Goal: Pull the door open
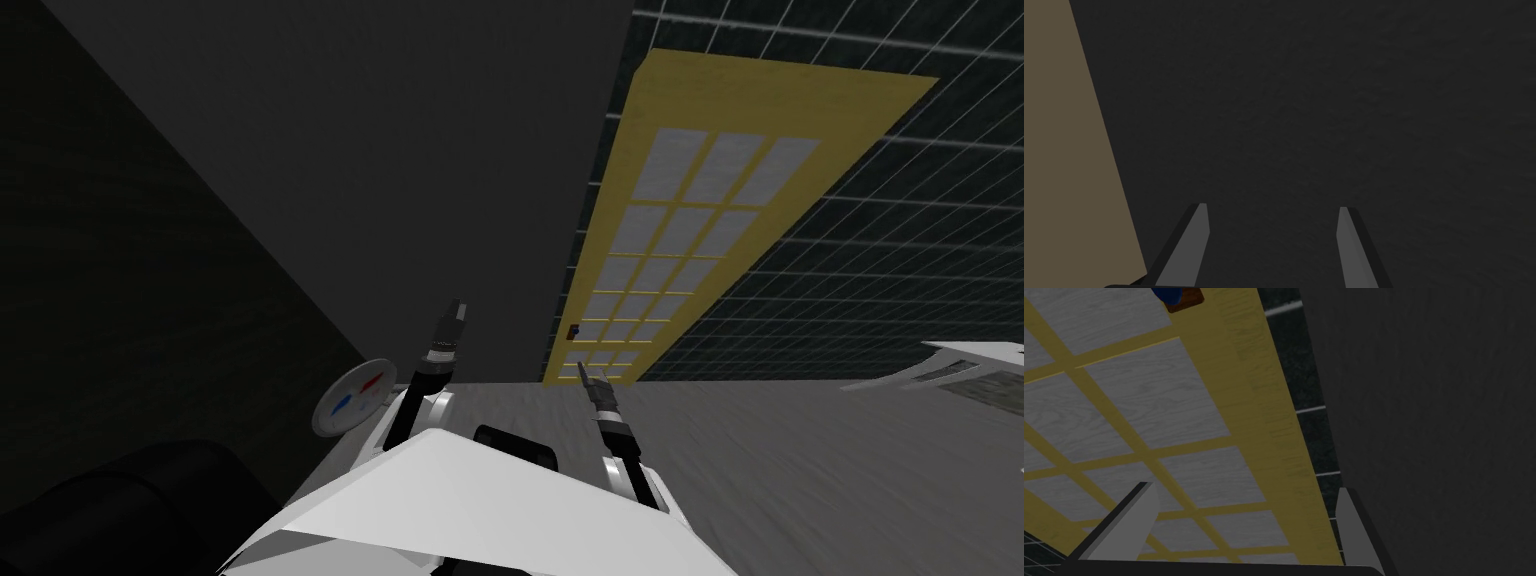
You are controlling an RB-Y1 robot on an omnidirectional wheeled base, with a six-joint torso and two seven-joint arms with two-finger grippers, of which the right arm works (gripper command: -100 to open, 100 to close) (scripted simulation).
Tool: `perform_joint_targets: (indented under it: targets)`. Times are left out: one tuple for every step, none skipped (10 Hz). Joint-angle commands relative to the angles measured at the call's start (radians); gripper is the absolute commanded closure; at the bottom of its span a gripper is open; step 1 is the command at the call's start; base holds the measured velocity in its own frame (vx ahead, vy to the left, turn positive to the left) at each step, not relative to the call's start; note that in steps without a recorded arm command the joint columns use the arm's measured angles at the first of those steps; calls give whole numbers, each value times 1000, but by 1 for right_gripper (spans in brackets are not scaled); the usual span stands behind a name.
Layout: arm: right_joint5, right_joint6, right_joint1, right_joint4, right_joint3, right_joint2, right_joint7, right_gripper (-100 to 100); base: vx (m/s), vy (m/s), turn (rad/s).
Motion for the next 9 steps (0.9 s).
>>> perform_joint_targets:
  targets:
    - [9,-11,-11,38,-7,-2,33,-100,60,-93,76]
    - [14,-16,-18,59,-10,-2,50,-100,56,-83,62]
    - [19,-21,-25,79,-14,-3,67,-100,79,-85,63]
    - [24,-26,-32,100,-17,-3,84,-100,79,-90,79]
    - [29,-31,-39,120,-21,-4,102,-100,67,-86,84]
    - [34,-36,-46,140,-25,-5,119,-100,62,-90,66]
    - [39,-41,-52,159,-28,-5,135,-100,57,-83,53]
    - [43,-45,-58,177,-31,-5,149,-100,54,-78,77]
    - [52,-53,-70,212,-37,-6,179,-100,72,-117,85]
